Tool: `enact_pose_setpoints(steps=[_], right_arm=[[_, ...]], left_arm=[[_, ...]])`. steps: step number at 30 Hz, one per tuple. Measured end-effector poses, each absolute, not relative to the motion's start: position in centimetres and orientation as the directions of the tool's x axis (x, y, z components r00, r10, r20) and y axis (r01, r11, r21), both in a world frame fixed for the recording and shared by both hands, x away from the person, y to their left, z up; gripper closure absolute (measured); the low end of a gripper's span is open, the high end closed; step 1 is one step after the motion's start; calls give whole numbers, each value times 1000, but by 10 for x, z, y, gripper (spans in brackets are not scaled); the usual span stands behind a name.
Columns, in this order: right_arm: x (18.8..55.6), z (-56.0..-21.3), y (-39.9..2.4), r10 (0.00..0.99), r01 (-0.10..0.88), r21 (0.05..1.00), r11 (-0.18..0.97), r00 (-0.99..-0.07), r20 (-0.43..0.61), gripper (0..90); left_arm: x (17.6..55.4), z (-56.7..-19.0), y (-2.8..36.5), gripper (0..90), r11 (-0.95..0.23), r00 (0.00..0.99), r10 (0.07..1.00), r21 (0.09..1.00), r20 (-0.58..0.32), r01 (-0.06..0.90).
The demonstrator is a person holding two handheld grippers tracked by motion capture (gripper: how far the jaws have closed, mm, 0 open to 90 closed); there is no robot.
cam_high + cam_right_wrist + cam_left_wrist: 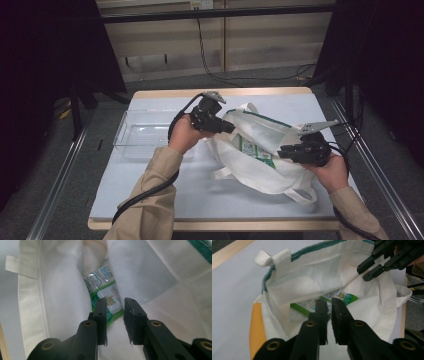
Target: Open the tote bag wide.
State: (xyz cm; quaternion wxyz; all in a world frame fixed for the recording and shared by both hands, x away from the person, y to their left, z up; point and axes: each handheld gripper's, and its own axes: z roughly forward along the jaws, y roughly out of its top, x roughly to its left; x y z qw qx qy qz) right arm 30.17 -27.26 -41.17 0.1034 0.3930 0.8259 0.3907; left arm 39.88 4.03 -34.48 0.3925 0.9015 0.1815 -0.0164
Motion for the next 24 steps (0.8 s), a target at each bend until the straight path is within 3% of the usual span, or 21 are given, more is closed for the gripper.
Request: enact_pose_setpoints(steps=[13,24], right_arm=[[308,-409,-274,729,573,716,400,-672,131,700],[312,-413,-265,711,569,712,411,-689,140,754]], left_arm=[[394,-374,25,900,-672,937,301,659,-174,339],[391,-389,18,900,-707,948,291,639,-128,303]])
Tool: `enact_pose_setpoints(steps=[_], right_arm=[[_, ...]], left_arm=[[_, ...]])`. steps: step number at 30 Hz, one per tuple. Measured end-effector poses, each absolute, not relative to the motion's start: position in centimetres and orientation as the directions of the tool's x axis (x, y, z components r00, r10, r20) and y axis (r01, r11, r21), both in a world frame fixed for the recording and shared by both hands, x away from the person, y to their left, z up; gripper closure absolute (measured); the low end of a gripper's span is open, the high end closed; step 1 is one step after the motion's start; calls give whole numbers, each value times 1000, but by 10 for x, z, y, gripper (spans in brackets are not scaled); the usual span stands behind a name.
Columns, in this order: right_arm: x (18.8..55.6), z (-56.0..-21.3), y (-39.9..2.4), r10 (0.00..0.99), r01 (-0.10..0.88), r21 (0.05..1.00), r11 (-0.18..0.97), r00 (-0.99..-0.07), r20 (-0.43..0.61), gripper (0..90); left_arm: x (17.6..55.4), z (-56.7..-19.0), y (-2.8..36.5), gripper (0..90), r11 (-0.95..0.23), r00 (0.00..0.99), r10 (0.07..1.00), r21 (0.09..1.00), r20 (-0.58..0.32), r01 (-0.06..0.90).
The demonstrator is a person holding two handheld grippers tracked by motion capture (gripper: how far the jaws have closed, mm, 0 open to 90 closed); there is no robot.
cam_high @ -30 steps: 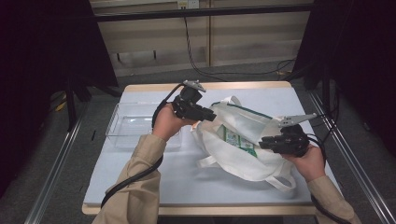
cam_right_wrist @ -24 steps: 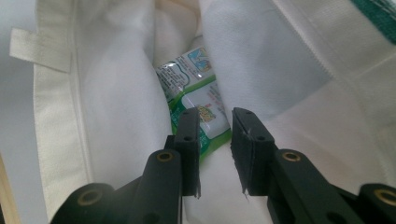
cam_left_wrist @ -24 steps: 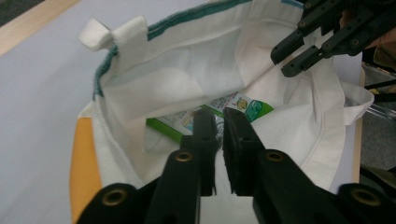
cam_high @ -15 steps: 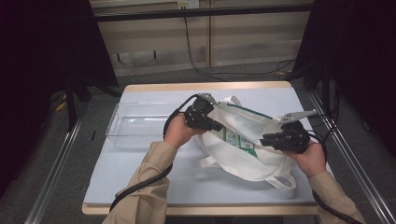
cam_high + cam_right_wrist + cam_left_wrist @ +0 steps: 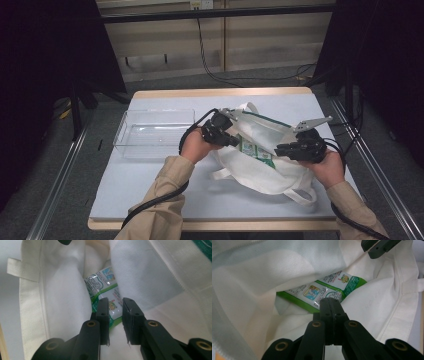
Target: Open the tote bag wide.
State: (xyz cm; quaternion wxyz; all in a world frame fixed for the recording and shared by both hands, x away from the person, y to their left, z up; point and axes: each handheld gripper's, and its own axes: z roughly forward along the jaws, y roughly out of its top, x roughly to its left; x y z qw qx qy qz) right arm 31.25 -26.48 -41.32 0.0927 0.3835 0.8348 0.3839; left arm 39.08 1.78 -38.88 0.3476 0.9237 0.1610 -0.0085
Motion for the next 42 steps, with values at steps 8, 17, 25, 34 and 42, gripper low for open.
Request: enact_pose_setpoints(steps=[8,17,25,34,42], right_arm=[[314,-413,-266,718,570,710,414,-684,131,793],[316,-403,-278,736,564,723,399,-667,114,777],[319,-398,-282,742,564,721,403,-663,104,753],[323,-398,-280,731,564,709,422,-675,102,841],[325,-407,-268,712,558,705,437,-693,108,846]], left_arm=[[390,-389,13,900,-709,947,297,636,-122,304],[384,-380,11,900,-701,953,273,652,-131,290],[379,-377,2,900,-700,957,252,655,-147,285],[375,-397,-7,900,-711,952,257,634,-167,304],[376,-415,-15,900,-724,947,289,616,-139,311]])
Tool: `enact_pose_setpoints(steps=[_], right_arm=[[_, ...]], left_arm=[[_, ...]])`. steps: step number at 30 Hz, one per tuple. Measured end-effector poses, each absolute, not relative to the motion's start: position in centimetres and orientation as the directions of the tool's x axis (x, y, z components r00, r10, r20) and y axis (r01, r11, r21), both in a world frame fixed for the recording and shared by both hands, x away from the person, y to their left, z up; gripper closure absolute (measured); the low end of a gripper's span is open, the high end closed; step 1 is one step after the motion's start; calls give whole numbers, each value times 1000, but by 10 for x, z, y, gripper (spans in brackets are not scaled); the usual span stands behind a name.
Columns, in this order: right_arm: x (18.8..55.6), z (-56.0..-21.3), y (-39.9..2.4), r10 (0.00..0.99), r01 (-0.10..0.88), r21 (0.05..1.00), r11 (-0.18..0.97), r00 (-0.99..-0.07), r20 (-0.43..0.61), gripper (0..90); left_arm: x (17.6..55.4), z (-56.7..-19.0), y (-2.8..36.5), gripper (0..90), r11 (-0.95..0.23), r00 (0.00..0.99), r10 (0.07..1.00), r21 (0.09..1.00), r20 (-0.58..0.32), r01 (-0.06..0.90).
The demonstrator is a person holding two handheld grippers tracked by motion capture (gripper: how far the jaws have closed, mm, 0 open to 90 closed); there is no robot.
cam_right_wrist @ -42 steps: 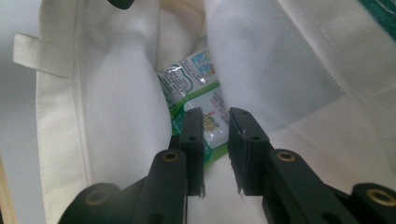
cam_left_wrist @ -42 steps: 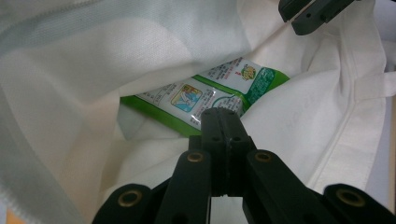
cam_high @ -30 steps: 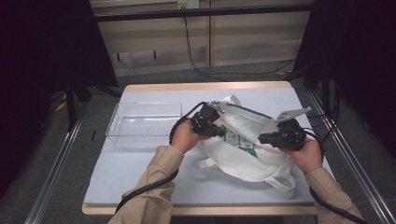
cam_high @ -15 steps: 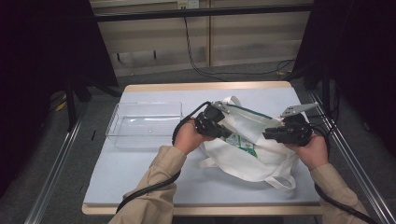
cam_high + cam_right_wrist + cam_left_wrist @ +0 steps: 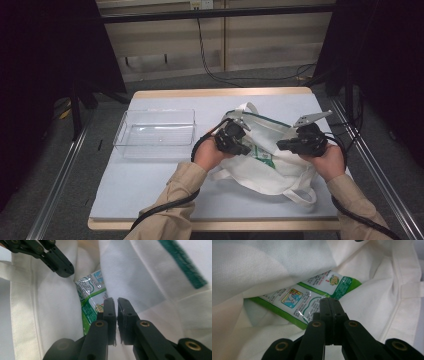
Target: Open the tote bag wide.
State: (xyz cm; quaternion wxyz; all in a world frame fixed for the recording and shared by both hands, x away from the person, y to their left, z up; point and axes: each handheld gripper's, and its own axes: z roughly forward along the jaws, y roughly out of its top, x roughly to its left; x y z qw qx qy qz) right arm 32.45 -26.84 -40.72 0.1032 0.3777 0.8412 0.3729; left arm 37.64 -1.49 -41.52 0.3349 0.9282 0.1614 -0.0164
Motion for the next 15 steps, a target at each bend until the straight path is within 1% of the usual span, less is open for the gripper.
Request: enact_pose_setpoints(steps=[4,7,8,15], right_arm=[[325,-412,-266,708,564,698,440,-697,117,844],[325,-415,-265,712,566,692,448,-694,107,844],[325,-415,-265,708,565,692,450,-698,110,844],[324,-421,-263,704,561,689,459,-702,103,844]], left_arm=[[379,-419,-16,900,-726,941,308,604,-142,329],[382,-421,-17,900,-736,943,306,597,-127,319],[382,-421,-17,900,-728,938,322,600,-130,333],[385,-429,-18,900,-736,936,321,584,-143,341]])
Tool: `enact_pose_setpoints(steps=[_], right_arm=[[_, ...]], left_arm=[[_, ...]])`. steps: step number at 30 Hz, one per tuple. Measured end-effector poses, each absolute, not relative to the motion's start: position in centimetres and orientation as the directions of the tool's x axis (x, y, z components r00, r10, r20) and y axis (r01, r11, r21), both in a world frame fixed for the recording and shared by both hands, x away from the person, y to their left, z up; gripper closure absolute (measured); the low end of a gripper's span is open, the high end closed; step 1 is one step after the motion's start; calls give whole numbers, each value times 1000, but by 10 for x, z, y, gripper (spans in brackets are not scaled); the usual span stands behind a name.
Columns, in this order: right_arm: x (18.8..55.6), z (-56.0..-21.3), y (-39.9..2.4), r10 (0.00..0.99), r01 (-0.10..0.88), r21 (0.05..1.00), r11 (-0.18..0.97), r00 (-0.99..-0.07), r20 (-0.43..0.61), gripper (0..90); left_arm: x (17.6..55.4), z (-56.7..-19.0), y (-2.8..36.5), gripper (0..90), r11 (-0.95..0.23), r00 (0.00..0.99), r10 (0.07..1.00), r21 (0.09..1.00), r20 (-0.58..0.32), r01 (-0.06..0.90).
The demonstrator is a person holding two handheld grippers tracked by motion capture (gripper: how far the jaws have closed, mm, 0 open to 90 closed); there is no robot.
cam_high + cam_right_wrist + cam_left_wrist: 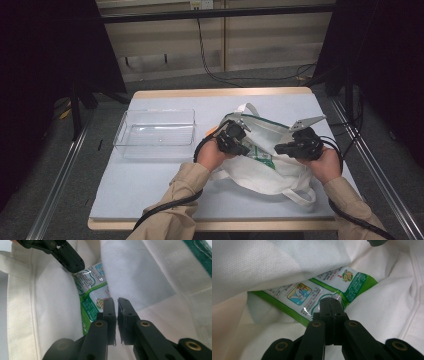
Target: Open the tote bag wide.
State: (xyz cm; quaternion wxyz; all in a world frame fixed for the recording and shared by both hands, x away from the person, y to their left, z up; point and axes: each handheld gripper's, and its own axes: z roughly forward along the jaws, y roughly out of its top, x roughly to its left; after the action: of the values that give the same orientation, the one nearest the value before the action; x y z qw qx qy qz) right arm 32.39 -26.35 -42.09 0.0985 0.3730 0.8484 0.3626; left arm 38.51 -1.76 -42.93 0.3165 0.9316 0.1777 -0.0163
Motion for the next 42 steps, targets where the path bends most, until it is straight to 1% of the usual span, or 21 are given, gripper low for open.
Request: enact_pose_setpoints(steps=[7,8,10,17,19,20,25,27,30,31,33,36,38,39,42], right_arm=[[325,-425,-263,709,559,692,457,-698,96,843],[326,-425,-263,717,563,690,455,-691,90,843],[327,-426,-265,734,566,698,438,-673,85,843],[336,-425,-268,784,568,722,396,-619,57,843],[340,-426,-270,800,585,714,385,-597,57,843],[342,-427,-271,807,592,711,379,-587,58,843],[348,-431,-278,834,615,699,365,-549,48,850],[350,-434,-280,832,613,705,357,-552,59,854],[351,-435,-279,836,611,704,362,-547,44,858],[351,-435,-278,834,606,705,368,-551,39,859],[353,-435,-279,835,608,701,371,-549,33,866],[355,-436,-280,839,609,699,375,-544,23,880],[356,-437,-280,845,613,698,370,-534,21,882],[356,-437,-280,845,611,699,372,-535,18,887],[357,-437,-282,852,613,701,365,-523,14,897]], left_arm=[[383,-433,-19,900,-757,941,304,562,-150,334],[384,-434,-18,900,-762,943,296,559,-150,328],[382,-435,-17,900,-756,938,307,556,-164,345],[380,-438,-13,900,-783,947,276,532,-165,321],[378,-439,-13,900,-777,943,283,536,-173,331],[379,-439,-12,900,-789,950,264,528,-168,313],[377,-442,-10,900,-780,943,271,530,-193,333],[378,-442,-9,900,-793,950,253,524,-181,311],[375,-443,-9,900,-788,947,265,524,-184,322],[376,-442,-9,900,-798,951,250,517,-182,309],[374,-443,-8,900,-788,946,263,523,-189,324],[374,-444,-7,900,-803,951,249,510,-186,310],[372,-446,-7,900,-786,941,269,519,-203,336],[373,-446,-6,900,-799,948,251,511,-198,318],[373,-447,-4,900,-804,952,239,510,-192,305]])
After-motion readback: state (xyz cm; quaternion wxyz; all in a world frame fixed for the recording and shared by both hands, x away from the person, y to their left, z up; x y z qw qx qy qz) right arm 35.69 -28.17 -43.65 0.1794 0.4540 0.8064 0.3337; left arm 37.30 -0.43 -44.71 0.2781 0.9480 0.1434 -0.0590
